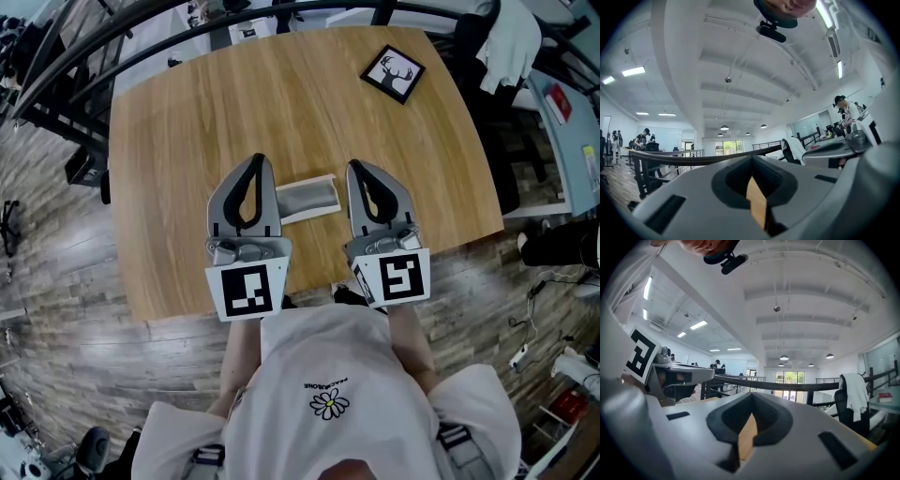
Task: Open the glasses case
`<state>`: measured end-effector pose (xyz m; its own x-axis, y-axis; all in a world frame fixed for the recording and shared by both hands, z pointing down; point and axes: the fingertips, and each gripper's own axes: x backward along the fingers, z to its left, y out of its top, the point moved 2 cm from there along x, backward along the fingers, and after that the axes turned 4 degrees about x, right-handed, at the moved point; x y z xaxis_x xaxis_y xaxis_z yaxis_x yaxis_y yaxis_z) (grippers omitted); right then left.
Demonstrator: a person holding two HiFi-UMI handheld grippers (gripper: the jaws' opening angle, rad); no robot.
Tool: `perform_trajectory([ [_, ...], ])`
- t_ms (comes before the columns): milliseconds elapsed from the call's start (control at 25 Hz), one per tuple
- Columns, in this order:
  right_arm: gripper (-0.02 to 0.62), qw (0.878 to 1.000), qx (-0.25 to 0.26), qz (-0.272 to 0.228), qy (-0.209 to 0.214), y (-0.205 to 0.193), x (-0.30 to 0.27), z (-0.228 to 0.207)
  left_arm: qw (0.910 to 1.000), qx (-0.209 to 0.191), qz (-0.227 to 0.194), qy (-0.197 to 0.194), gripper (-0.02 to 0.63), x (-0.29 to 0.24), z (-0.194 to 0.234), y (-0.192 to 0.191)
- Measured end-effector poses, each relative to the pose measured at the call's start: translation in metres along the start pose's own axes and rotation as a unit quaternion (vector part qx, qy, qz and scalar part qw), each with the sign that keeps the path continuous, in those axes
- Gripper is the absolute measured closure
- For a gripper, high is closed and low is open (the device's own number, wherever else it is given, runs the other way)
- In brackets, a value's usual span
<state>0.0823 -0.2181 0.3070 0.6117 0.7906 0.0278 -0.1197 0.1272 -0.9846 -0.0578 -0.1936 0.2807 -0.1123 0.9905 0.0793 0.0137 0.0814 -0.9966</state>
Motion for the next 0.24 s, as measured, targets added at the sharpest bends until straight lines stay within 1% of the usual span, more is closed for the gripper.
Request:
perform_trajectory([
  [120, 0.589, 1.0, 0.003, 0.002, 0.004, -0.0012, -0.0002, 0.0021, 0.9997, -0.021, 0.009, -0.005, 0.589, -0.0021, -0.0023, -0.0022],
  [240, 0.589, 1.0, 0.005, 0.003, 0.007, -0.0032, 0.0006, 0.0047, 0.9998, -0.013, 0.014, -0.011, 0.588, -0.0018, -0.0033, -0.0043],
])
